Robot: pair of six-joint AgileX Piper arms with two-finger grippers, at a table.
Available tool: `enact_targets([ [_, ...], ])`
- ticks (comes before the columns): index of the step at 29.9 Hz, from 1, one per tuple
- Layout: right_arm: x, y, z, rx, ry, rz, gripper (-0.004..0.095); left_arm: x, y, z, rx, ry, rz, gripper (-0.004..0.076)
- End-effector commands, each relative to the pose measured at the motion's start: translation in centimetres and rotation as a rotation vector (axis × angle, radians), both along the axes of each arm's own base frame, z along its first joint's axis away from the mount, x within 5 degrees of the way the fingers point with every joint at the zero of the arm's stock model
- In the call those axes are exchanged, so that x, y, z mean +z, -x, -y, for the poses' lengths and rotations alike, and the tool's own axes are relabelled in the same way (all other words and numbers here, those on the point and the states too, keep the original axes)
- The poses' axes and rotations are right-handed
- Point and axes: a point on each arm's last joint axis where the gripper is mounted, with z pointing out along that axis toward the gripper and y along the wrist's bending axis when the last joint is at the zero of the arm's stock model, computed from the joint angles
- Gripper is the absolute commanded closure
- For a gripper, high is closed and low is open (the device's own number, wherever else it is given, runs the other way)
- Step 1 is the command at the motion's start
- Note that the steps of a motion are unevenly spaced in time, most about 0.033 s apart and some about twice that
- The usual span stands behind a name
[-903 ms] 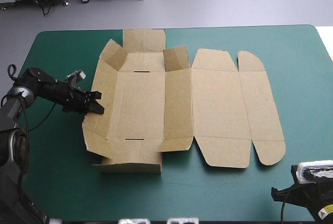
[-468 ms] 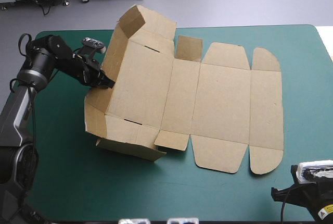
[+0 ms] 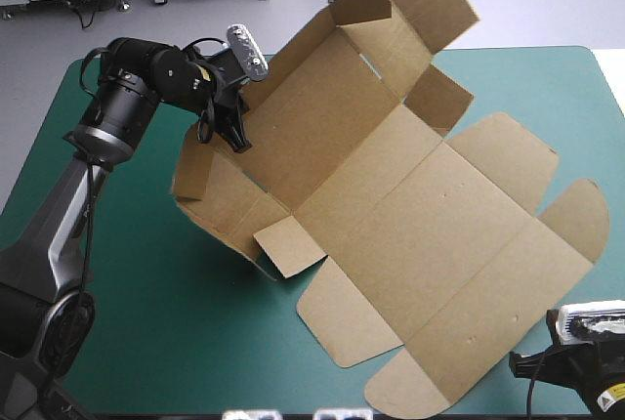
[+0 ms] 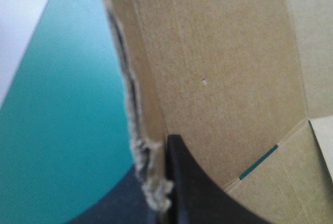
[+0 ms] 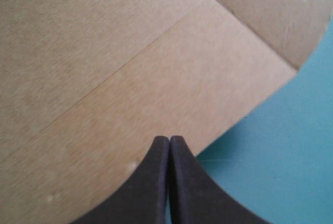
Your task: Fold the box
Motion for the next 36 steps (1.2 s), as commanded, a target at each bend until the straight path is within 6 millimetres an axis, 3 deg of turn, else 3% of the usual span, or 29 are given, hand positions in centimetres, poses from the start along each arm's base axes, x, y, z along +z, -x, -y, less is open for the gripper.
enact_targets([
  [1, 1.3, -0.3, 0.0, 0.004, 0.004, 0.078, 0.0926, 4.1, 1.6, 1.2, -0.090, -0.030, 0.260, 0.0733],
  [10, 1.3, -0.3, 0.0, 0.004, 0.004, 0.078, 0.0926, 4.8, 3.7, 5.8, -0.264, -0.232, 0.437, 0.0733],
  [16, 1.3, -0.3, 0.0, 0.023, 0.038, 0.082, 0.0925, 5.4, 6.0, 9.4, -0.373, -0.253, 0.545, 0.0733],
  [20, 1.4, -0.3, 0.0, 0.026, 0.044, 0.086, 0.0924, 4.5, 6.7, 11.0, -0.396, -0.300, 0.591, 0.0733],
  [28, 4.1, 0.7, 0.0, 0.017, 0.026, 0.143, 0.0924, -0.2, 6.0, 11.6, -0.303, -0.386, 0.601, 0.0733],
  [36, 6.9, -0.1, -0.2, 0.016, -0.033, 0.164, 0.0924, -3.6, 7.4, 10.0, -0.302, -0.386, 0.620, 0.0733],
])
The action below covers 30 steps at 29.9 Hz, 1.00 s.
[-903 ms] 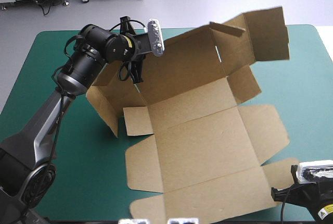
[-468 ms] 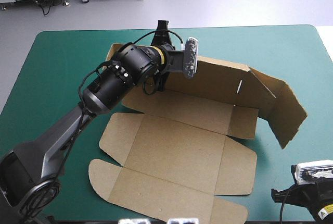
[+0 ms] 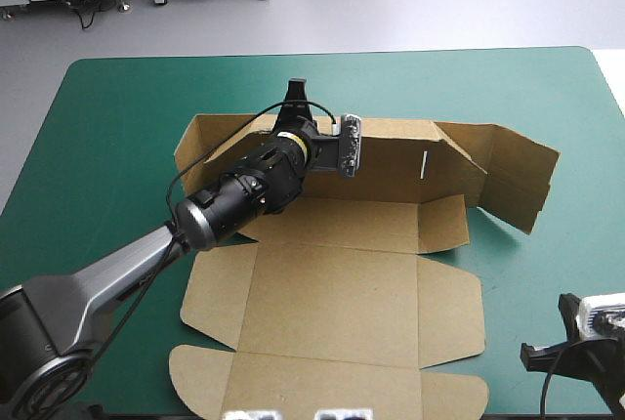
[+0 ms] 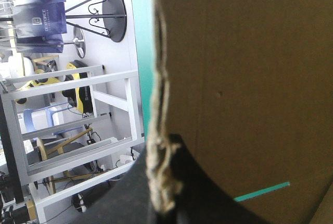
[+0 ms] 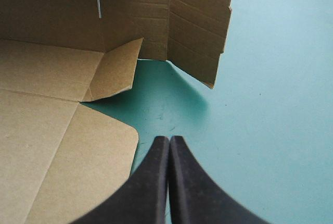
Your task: Fold the box
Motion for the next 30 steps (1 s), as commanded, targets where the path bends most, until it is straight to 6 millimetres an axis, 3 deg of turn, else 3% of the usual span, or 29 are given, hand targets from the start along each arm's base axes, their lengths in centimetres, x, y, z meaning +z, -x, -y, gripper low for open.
enact_targets([
  [1, 2.8, -1.2, -0.2, 0.010, -0.039, 0.092, 0.0924, 2.5, 1.9, -1.4, -0.042, 0.086, 0.096, 0.0733],
  [10, 8.2, -6.1, -1.1, 0.048, -0.184, 0.183, 0.0926, 0.9, 3.6, -3.1, -0.040, 0.082, 0.073, 0.0733],
  [16, 12.4, -11.3, -1.5, 0.069, -0.218, 0.161, 0.0926, -1.0, 3.6, -3.5, -0.024, 0.055, 0.083, 0.0733],
  [20, 14.2, -16.1, -1.7, 0.076, -0.225, 0.107, 0.0927, -1.4, 3.5, -3.6, -0.013, 0.059, 0.110, 0.0733],
  [25, 15.1, -21.8, -2.2, 0.107, -0.236, -0.015, 0.0928, -2.6, 3.7, -3.8, -0.011, 0.043, 0.089, 0.0733],
  [30, 14.0, -28.2, -2.9, 0.152, -0.251, -0.154, 0.0928, -3.1, 3.8, -3.9, -0.009, 0.038, 0.077, 0.0733],
])
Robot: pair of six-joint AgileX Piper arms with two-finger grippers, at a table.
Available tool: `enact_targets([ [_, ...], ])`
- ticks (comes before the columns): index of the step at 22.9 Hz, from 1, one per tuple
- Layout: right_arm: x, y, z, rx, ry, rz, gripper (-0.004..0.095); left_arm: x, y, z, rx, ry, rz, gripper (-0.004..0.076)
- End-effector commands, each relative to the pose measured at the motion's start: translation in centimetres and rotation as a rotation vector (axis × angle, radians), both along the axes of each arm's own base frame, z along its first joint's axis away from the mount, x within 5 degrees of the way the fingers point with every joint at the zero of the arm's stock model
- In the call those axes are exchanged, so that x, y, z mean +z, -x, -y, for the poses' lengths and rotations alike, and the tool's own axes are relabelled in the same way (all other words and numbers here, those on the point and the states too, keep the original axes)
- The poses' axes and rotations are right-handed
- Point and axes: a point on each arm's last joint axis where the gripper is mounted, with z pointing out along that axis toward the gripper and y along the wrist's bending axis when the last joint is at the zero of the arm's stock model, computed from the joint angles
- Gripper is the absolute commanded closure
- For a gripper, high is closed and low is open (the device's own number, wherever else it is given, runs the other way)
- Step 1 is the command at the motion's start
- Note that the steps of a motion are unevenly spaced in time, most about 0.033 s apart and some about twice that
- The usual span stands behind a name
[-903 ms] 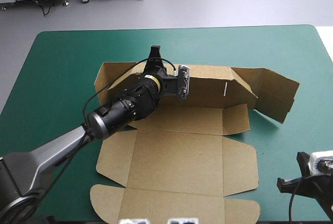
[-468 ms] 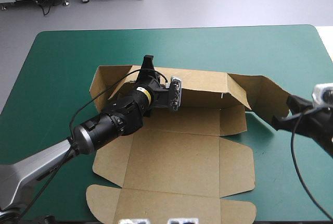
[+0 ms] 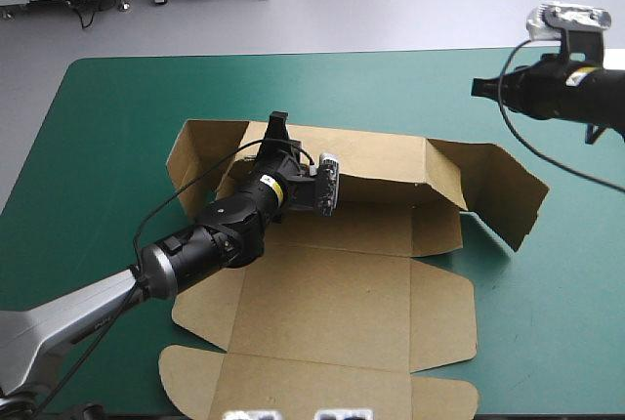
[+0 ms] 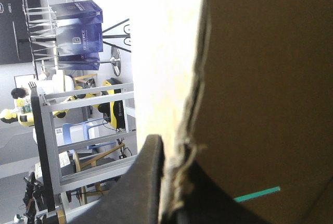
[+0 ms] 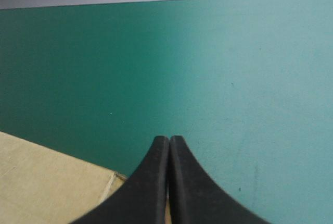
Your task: Fold the box
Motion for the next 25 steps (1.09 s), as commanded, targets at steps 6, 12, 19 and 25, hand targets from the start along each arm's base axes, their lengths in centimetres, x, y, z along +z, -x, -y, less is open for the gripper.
enact_targets([
  [6, -2.1, -6.2, -0.1, 0.088, 0.019, -0.186, 0.0928, 0.8, 0.3, -0.9, 0.065, 0.018, 0.002, 0.0733],
  [12, -4.9, -7.3, 2.1, 0.102, 0.073, -0.302, 0.0928, 0.8, 0.2, -1.1, 0.078, 0.015, 0.000, 0.0733],
  [19, -9.2, -7.6, 2.4, 0.226, 0.029, -0.345, 0.0928, 0.8, 0.2, -1.1, 0.085, 0.018, 0.000, 0.0733],
  [25, -8.9, -6.3, 1.6, 0.331, 0.002, -0.342, 0.0928, 0.8, 0.2, -1.1, 0.093, 0.028, -0.003, 0.0733],
])
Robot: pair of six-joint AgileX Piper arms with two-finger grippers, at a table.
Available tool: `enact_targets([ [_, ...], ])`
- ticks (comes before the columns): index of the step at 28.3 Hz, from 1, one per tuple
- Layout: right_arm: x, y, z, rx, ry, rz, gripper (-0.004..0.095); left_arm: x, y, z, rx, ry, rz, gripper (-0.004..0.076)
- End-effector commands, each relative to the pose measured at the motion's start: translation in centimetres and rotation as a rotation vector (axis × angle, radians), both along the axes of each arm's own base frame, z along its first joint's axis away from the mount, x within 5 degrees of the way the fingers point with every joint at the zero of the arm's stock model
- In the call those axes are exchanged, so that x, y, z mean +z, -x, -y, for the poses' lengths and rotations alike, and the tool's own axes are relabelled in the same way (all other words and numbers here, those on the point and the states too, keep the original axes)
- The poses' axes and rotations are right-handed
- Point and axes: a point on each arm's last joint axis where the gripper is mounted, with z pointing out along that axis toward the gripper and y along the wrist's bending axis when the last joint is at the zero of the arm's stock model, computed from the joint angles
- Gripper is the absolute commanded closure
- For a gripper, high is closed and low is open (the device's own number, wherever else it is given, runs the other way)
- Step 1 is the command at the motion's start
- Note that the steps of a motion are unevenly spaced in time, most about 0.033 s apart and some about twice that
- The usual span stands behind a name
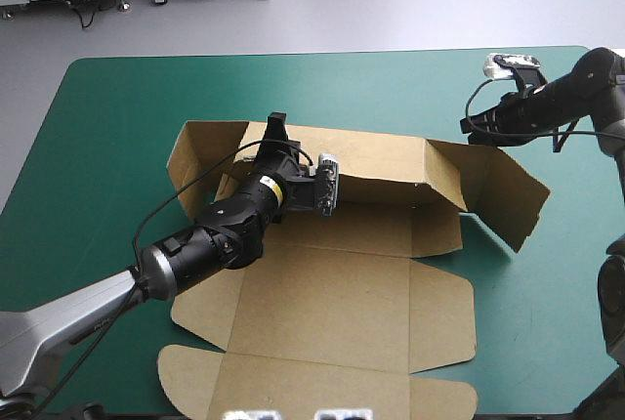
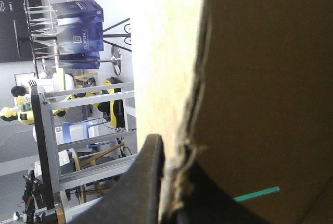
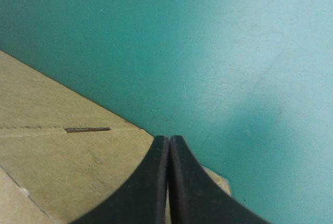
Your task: Fold the box
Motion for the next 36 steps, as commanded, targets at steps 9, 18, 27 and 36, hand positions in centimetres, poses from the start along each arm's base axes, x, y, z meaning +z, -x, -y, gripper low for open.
enact_targets([
  [9, 0.8, 5.0, -0.9, 0.082, -0.034, 0.084, 0.0928, 0.9, 0.2, -1.0, 0.084, 0.022, -0.005, 0.0733],
  [18, -1.0, 5.2, -0.6, 0.058, -0.006, 0.086, 0.0928, 0.9, 0.2, -1.0, 0.098, 0.052, -0.013, 0.0733],
  [27, -1.4, 5.7, -0.4, 0.076, 0.032, 0.023, 0.0927, 0.9, 0.2, -0.8, 0.161, 0.213, -0.047, 0.0733],
  [36, -0.2, 6.7, -1.2, 0.091, -0.061, 0.052, 0.0928, 1.3, 0.0, -0.9, 0.191, 0.288, -0.013, 0.0733],
])
